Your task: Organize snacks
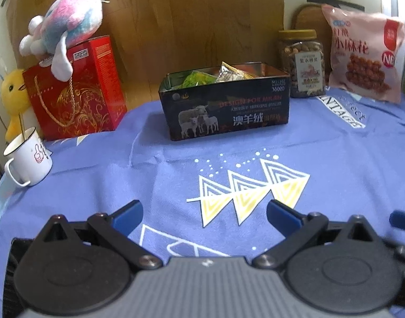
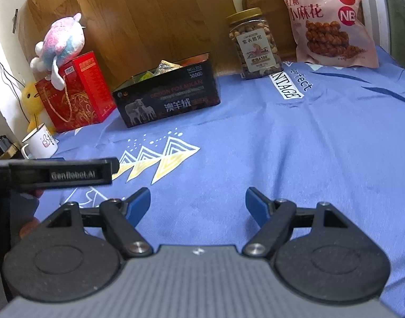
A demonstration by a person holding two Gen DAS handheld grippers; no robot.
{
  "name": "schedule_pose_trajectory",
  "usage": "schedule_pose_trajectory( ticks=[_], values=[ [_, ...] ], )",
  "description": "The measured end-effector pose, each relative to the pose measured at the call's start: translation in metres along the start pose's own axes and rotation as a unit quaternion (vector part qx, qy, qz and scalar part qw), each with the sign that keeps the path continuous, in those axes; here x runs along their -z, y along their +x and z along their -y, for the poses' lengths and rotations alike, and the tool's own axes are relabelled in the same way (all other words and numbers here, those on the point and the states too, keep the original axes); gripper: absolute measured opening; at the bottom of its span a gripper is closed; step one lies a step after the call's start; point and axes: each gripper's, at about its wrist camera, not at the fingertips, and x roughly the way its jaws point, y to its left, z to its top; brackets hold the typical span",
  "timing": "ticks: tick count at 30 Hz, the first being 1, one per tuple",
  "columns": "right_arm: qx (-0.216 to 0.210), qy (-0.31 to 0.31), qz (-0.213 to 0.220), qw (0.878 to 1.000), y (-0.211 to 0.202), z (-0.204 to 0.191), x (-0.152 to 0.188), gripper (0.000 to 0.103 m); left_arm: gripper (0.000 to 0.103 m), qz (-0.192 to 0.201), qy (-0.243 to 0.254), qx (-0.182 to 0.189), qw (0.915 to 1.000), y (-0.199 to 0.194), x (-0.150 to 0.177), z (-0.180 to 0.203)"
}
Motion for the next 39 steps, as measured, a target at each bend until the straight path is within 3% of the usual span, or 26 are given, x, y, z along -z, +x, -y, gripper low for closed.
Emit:
schedule_pose_trajectory(
  ticks=[13, 28, 33, 39],
  values=[
    [-0.031, -0.009, 0.002, 0.999, 0.008, -0.01, -0.019, 0.081, 0.103, 0.009, 0.008, -0.03, 0.9995, -0.003, -0.016, 0.003],
    [-0.039, -0.004, 0.019, 0.999, 0.008, -0.007, -0.021, 0.081, 0.103, 0.0, -0.014, -0.023, 0.9996, 0.002, -0.025, 0.008],
    [-0.033, 0.003, 0.026, 0.999, 0.007, -0.002, -0.022, 0.081, 0.103, -0.006, -0.023, -0.003, 0.9997, 0.003, -0.029, 0.012],
    [-0.029, 0.002, 0.026, 0.999, 0.008, 0.0, -0.02, 0.081, 0.103, 0.007, -0.02, 0.002, 0.9998, 0.002, -0.031, 0.015]
  ],
)
